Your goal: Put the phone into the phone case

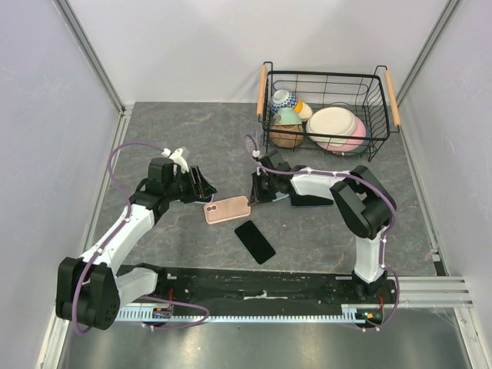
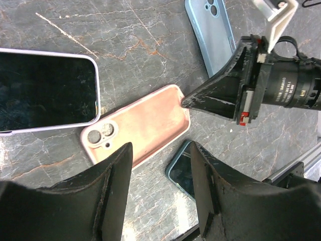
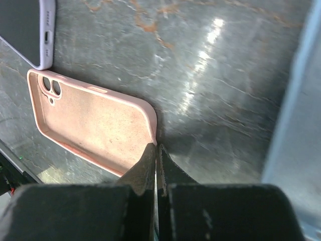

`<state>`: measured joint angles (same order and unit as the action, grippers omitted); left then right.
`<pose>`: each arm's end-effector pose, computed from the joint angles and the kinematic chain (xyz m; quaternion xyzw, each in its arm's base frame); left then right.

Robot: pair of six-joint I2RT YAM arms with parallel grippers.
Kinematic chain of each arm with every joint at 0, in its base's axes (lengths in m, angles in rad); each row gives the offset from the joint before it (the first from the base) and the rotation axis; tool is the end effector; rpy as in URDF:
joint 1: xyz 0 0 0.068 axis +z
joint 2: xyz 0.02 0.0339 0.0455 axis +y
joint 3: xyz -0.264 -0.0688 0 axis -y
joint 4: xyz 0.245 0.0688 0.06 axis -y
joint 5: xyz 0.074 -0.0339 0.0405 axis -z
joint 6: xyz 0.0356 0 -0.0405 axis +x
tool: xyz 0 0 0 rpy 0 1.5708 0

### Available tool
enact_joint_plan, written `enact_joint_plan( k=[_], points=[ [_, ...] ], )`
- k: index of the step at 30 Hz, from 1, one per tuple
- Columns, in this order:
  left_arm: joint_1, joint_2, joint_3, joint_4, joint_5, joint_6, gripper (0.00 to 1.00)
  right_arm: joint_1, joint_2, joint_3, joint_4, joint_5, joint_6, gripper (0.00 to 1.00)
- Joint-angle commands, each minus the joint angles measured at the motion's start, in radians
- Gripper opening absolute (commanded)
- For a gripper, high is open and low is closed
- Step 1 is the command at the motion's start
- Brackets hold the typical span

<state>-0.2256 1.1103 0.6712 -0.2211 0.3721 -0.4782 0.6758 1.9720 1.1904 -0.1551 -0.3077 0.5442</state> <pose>0.2258 -0.0651 0.2344 -0.0305 0.8858 -0.3049 0.3484 0.3078 0.2606 0.1396 -0.1094 0.9338 0.2958 0.1691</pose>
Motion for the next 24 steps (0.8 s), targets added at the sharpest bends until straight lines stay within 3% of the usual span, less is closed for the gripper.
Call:
enact_joint_plan(
  k=[1, 12, 20, 24],
  points=[
    [0.005, 0.022, 0.008, 0.042, 0.042, -0.002, 0.57, -0.042, -0.054, -0.084, -0.029, 0.081, -0.052, 0.0],
    [0.003, 0.059, 0.002, 0.069, 0.062, -0.003, 0.56, -0.11, -0.143, -0.233, -0.031, 0.105, -0.061, 0.0],
    [0.003, 0.082, -0.012, 0.094, 0.1, -0.019, 0.57, -0.114, -0.173, -0.207, -0.043, 0.102, -0.079, 0.01],
    [0.003, 0.095, -0.025, 0.112, 0.117, -0.023, 0.57, -0.114, -0.196, -0.202, -0.041, 0.108, -0.079, 0.12]
  ],
)
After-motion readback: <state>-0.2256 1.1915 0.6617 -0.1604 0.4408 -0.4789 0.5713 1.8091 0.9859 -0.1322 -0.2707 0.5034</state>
